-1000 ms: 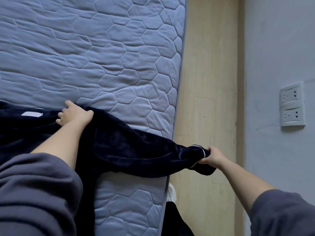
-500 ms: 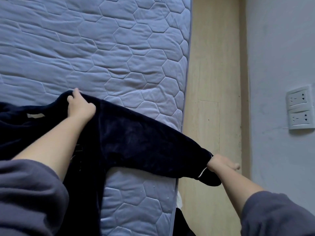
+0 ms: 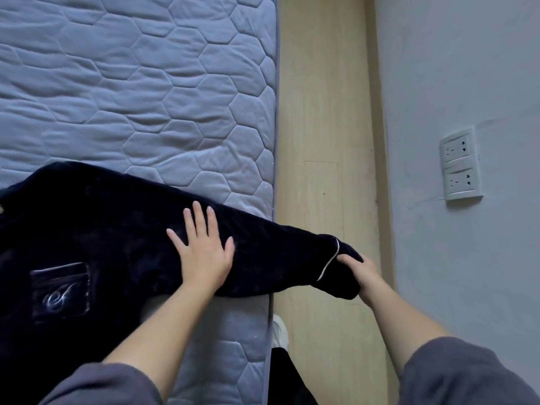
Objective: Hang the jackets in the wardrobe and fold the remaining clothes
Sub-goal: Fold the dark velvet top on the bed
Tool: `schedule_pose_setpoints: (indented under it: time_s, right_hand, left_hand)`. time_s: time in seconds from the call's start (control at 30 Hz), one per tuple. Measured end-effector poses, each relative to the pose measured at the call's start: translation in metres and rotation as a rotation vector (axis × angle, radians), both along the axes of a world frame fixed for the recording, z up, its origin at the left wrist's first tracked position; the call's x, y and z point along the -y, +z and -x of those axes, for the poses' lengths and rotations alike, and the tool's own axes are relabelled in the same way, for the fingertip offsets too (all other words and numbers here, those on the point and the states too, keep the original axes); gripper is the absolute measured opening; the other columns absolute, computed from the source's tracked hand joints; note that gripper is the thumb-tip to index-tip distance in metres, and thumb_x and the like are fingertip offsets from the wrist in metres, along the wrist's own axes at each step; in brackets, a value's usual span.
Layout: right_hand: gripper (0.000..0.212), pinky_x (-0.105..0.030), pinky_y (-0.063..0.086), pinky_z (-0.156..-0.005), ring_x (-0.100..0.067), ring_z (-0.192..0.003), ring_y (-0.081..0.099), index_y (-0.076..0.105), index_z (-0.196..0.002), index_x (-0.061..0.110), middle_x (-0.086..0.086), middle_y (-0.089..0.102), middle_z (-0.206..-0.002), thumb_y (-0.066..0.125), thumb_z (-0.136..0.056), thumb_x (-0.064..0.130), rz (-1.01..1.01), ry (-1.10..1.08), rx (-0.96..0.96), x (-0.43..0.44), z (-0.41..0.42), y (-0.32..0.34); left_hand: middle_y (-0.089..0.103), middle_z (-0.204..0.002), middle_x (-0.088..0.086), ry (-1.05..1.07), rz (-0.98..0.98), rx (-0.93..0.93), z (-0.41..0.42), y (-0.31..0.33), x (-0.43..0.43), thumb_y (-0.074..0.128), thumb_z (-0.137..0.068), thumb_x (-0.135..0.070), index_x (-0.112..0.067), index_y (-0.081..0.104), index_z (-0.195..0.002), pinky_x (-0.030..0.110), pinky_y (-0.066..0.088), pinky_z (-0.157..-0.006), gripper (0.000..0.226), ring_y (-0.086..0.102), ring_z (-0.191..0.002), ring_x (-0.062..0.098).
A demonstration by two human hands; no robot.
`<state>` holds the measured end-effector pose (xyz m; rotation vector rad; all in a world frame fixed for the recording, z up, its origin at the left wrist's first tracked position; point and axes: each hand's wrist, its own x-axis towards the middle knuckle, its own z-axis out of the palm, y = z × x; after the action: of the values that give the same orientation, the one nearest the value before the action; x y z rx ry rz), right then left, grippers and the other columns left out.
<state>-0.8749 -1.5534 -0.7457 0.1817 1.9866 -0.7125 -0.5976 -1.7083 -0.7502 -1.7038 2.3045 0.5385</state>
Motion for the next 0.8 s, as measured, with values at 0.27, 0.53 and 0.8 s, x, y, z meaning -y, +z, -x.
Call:
schedule_pose_setpoints:
  time_s: [0.27, 0.53, 0.8]
  right_hand:
    - [0.026, -0.029, 0.055, -0.058, -0.019, -0.07, 0.073, 0.067, -0.097, 0.012, -0.002, 0.075, -0.075, 0.079, -0.077, 0.024, 0.024, -0.096, 0.018, -0.027, 0.043, 0.001]
    - [0.035, -0.034, 0.055, -0.073, -0.023, -0.095, 0.07, 0.062, -0.11, 0.016, -0.006, 0.074, -0.102, 0.067, -0.087, 0.042, 0.015, -0.196, 0.25, -0.028, 0.055, 0.009]
    - [0.024, -0.036, 0.058, -0.067, -0.026, -0.081, 0.071, 0.056, -0.115, 0.003, -0.016, 0.072, -0.095, 0.042, -0.097, 0.012, 0.214, -0.435, 0.561, -0.028, 0.056, 0.029]
  left_hand:
    - [0.007, -0.16, 0.011, -0.394, 0.114, 0.096, 0.033, -0.024, 0.007, 0.039, -0.09, -0.053, -0.026, 0.02, -0.151, 0.069, 0.0, -0.106, 0.069, 0.003, -0.148, 0.031]
    - [0.009, -0.16, 0.01, -0.584, 0.009, 0.09, 0.075, 0.005, -0.03, 0.043, -0.089, -0.028, -0.018, 0.009, -0.153, 0.065, 0.001, -0.11, 0.073, 0.002, -0.148, 0.027]
    - [0.004, -0.16, 0.013, -0.405, -0.009, 0.187, 0.075, 0.025, -0.028, 0.047, -0.088, -0.034, -0.018, 0.016, -0.152, 0.067, 0.012, -0.107, 0.073, 0.002, -0.147, 0.033]
